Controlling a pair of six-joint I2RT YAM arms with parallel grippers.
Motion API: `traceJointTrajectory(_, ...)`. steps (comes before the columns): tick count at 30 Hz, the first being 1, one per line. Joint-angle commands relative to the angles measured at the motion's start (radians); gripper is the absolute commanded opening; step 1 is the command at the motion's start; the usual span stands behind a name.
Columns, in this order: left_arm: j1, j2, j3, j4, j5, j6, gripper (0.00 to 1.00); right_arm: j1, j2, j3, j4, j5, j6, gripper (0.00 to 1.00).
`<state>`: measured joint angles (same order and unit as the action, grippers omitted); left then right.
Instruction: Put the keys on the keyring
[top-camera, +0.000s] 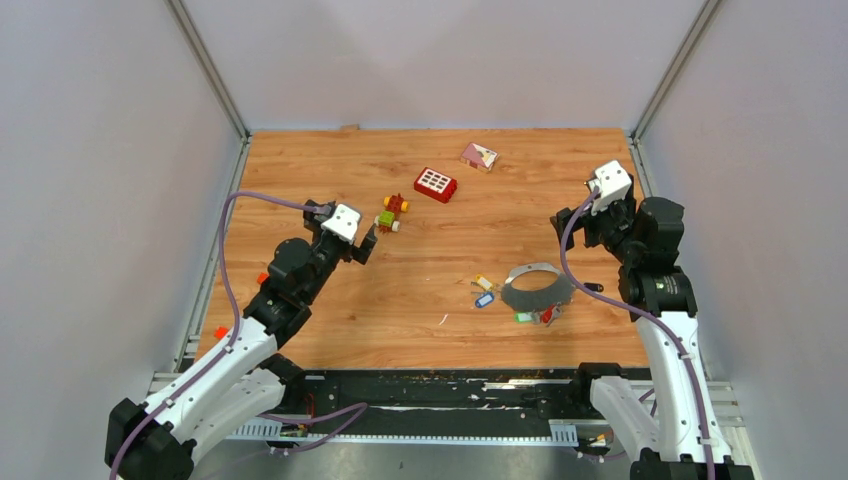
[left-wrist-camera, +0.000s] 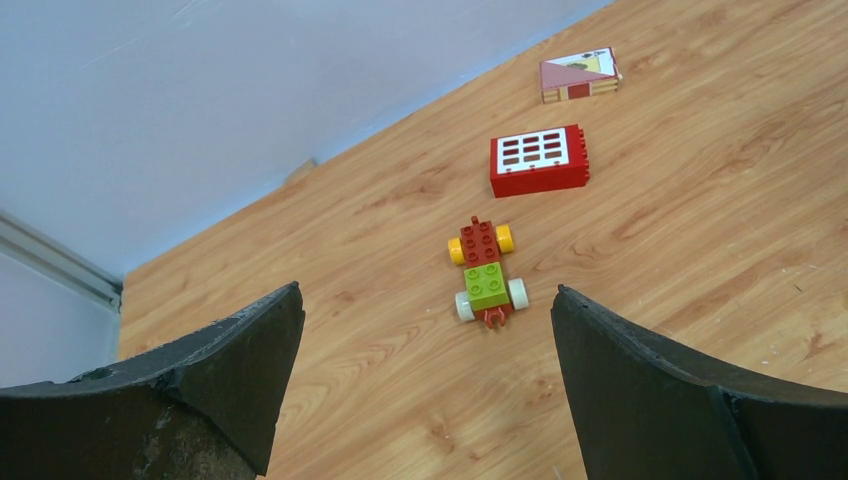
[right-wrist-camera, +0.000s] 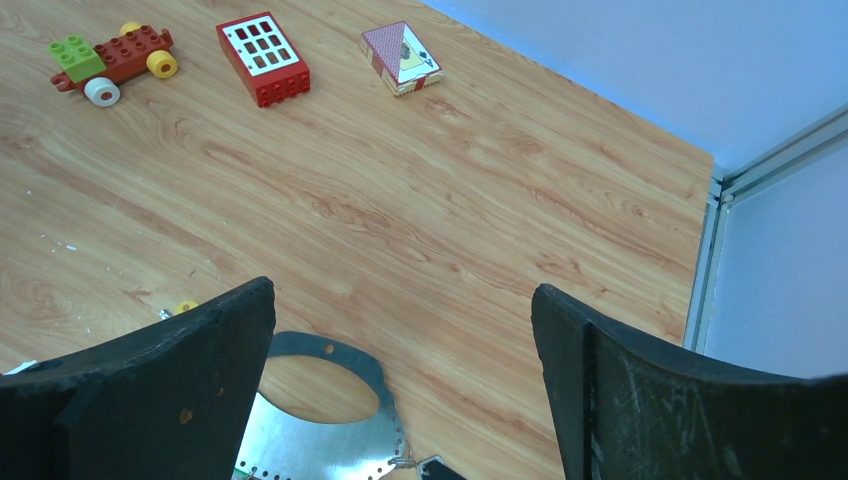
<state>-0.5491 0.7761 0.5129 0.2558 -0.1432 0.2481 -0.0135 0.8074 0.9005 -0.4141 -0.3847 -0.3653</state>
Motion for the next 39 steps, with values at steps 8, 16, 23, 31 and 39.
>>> traceJointTrajectory(8, 0.003, -0.006, 0.003, 0.035, -0.010, -0.013, 1.00, 0.004, -0.021, 0.014, 0.008, -0.020, -0.008, 1.00)
traceJointTrajectory(16, 0.003, -0.012, 0.005, 0.028, -0.011, -0.012, 1.00, 0.006, -0.028, 0.013, 0.006, -0.018, -0.013, 1.00)
traceJointTrajectory(23, 0.003, -0.014, 0.002, 0.031, -0.006, -0.010, 1.00, 0.005, -0.031, 0.010, 0.005, -0.023, -0.015, 1.00)
traceJointTrajectory(31, 0.003, -0.014, 0.003, 0.029, -0.009, -0.009, 1.00, 0.006, -0.031, 0.011, 0.000, -0.020, -0.018, 1.00)
traceJointTrajectory(39, 0.003, -0.014, 0.000, 0.031, -0.006, -0.005, 1.00, 0.005, -0.028, 0.010, 0.004, -0.016, -0.012, 1.00)
